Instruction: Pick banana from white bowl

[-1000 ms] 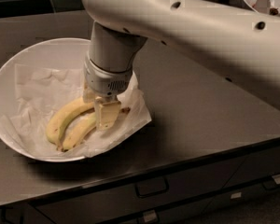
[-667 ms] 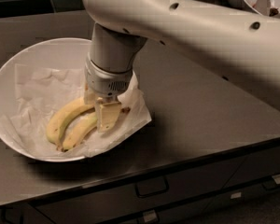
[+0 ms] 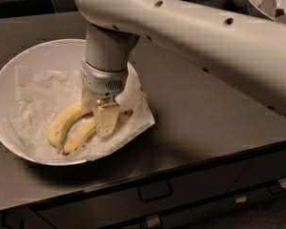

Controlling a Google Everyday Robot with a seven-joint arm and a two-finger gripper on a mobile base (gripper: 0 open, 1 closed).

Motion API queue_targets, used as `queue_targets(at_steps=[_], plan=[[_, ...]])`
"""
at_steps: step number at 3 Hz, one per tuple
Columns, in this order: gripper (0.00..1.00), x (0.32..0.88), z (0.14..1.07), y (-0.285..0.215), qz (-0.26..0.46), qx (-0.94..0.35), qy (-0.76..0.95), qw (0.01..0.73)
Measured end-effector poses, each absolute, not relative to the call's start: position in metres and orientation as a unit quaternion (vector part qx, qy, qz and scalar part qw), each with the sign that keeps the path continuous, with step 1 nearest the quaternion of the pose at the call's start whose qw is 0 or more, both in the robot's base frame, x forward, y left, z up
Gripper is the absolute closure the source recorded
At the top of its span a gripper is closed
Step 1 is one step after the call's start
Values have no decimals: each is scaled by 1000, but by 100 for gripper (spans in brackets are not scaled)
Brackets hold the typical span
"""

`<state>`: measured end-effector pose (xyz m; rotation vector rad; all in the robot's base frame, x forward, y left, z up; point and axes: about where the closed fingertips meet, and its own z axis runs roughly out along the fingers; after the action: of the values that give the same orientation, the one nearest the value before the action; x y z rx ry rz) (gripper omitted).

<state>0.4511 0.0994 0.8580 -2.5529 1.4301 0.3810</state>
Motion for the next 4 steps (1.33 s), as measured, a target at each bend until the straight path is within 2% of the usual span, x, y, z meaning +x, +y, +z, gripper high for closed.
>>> queue_targets(at_steps=[1,2,3,4], plan=[[42,450,856,104,140,-869,468,79],[59,450,854,109,152,-875,456,63],[83,450,854,109,152,-875,455,63],[100,450,855,109,151,-875,455,67]])
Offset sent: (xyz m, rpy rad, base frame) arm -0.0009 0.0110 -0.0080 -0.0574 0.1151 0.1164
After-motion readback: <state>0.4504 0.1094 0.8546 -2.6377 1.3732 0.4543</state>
